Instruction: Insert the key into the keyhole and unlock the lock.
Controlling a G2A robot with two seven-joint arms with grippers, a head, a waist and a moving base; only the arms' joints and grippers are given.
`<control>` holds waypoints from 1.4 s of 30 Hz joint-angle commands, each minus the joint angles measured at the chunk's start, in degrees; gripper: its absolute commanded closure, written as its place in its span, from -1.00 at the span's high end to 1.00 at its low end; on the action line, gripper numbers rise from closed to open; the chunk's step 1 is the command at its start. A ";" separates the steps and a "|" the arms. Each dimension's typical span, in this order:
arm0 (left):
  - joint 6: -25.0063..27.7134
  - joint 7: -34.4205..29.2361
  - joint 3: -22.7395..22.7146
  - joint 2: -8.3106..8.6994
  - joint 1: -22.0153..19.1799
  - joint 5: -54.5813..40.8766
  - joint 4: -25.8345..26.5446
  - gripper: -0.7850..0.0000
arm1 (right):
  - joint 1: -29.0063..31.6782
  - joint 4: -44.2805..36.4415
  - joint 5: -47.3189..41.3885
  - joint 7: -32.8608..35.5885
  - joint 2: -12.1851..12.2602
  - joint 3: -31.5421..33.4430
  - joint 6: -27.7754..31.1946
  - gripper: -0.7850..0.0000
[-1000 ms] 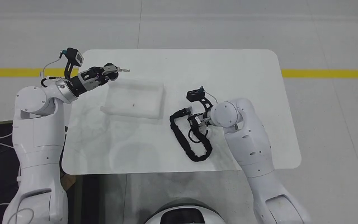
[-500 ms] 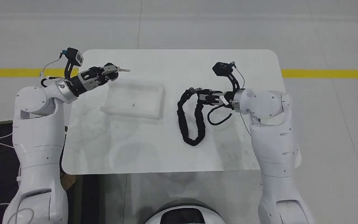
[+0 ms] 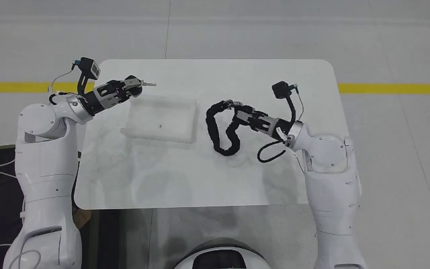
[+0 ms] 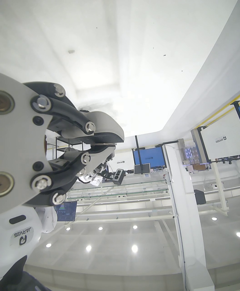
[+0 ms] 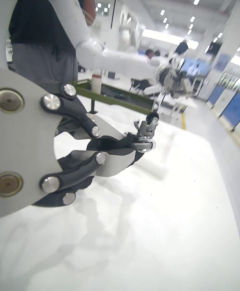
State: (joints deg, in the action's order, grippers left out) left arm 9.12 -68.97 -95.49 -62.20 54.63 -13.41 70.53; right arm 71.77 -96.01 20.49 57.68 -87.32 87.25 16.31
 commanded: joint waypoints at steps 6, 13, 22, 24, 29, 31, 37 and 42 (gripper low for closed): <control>0.00 0.00 0.00 0.00 0.00 0.00 0.00 -1.00 | -0.42 9.73 -32.85 2.35 0.45 0.43 7.64 -1.00; 0.00 0.00 0.00 0.00 0.00 0.00 0.00 -1.00 | -3.80 17.17 -45.51 9.58 0.96 -1.44 7.14 -1.00; -0.93 8.26 1.79 -0.64 8.16 -2.81 10.92 -1.00 | 2.80 9.25 -37.79 4.72 1.42 -3.61 6.47 -1.00; -2.27 11.68 3.95 -1.27 10.23 -7.04 14.78 -1.00 | 3.23 8.08 -34.19 2.49 1.47 -5.38 6.41 -1.00; 0.04 14.93 9.39 -1.92 12.65 -3.53 20.43 -1.00 | 2.95 7.11 -29.35 -0.94 1.61 -8.42 6.47 -1.00; -0.10 14.90 9.71 -1.97 12.69 -3.81 20.65 -1.00 | 2.95 7.11 -29.35 -0.94 1.61 -8.42 6.47 -1.00; -0.11 15.10 9.76 -1.98 13.26 -3.77 20.89 -1.00 | 3.52 7.02 -28.94 -1.37 1.64 -8.35 6.41 -1.00; -0.50 14.82 8.85 -1.80 17.09 -4.53 25.86 -1.00 | 6.65 3.50 -22.21 -7.13 2.06 -9.20 7.09 -1.00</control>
State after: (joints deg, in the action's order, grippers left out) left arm 8.88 -53.87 -86.44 -64.02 71.48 -17.32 95.78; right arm 78.29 -92.44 -1.55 51.08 -85.27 78.42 23.60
